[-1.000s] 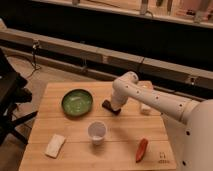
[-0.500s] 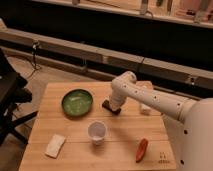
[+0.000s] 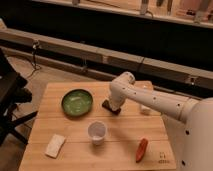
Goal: Push the eraser across the table
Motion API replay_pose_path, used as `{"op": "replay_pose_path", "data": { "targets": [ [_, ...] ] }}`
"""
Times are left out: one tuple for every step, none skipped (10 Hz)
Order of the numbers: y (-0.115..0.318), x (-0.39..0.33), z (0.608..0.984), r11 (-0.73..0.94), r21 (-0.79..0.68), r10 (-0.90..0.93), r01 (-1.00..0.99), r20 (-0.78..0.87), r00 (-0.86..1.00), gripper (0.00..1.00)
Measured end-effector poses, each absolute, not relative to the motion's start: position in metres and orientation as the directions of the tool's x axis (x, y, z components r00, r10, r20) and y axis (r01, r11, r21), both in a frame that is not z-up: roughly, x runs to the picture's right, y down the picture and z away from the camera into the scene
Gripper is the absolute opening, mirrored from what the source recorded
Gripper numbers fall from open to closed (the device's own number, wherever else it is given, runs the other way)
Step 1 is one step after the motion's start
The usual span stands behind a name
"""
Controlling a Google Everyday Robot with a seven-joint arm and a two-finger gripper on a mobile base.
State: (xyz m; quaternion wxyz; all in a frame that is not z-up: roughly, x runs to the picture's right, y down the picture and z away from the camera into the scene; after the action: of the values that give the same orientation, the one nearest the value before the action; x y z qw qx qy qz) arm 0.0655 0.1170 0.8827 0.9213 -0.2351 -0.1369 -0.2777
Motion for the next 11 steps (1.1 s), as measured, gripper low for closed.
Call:
{"op": "replay_pose_path", "data": {
  "targets": [
    [0.118, 0.065, 0.884, 0.735, -0.357, -0.448, 0.576, 0.382, 0.808, 0.0],
    [0.118, 0.063, 0.886, 0.734, -0.356, -0.451, 0.578, 0.381, 0.807, 0.0],
    [0.119, 0.065, 0.888, 0.735, -0.358, -0.451, 0.576, 0.375, 0.81, 0.0],
    [0.119, 0.067, 0.89, 0.736, -0.361, -0.45, 0.572, 0.371, 0.812, 0.0],
    [0.119, 0.069, 0.892, 0.737, -0.365, -0.447, 0.569, 0.368, 0.815, 0.0],
    [0.119, 0.071, 0.896, 0.738, -0.372, -0.442, 0.564, 0.365, 0.819, 0.0],
    [0.12, 0.071, 0.899, 0.737, -0.382, -0.432, 0.558, 0.368, 0.823, 0.0],
    [0.12, 0.071, 0.902, 0.734, -0.384, -0.432, 0.561, 0.373, 0.821, 0.0],
    [0.12, 0.071, 0.902, 0.73, -0.381, -0.437, 0.566, 0.377, 0.817, 0.0],
    [0.12, 0.071, 0.901, 0.73, -0.381, -0.438, 0.567, 0.376, 0.816, 0.0],
    [0.119, 0.071, 0.9, 0.73, -0.38, -0.439, 0.568, 0.377, 0.816, 0.0]
  ]
}}
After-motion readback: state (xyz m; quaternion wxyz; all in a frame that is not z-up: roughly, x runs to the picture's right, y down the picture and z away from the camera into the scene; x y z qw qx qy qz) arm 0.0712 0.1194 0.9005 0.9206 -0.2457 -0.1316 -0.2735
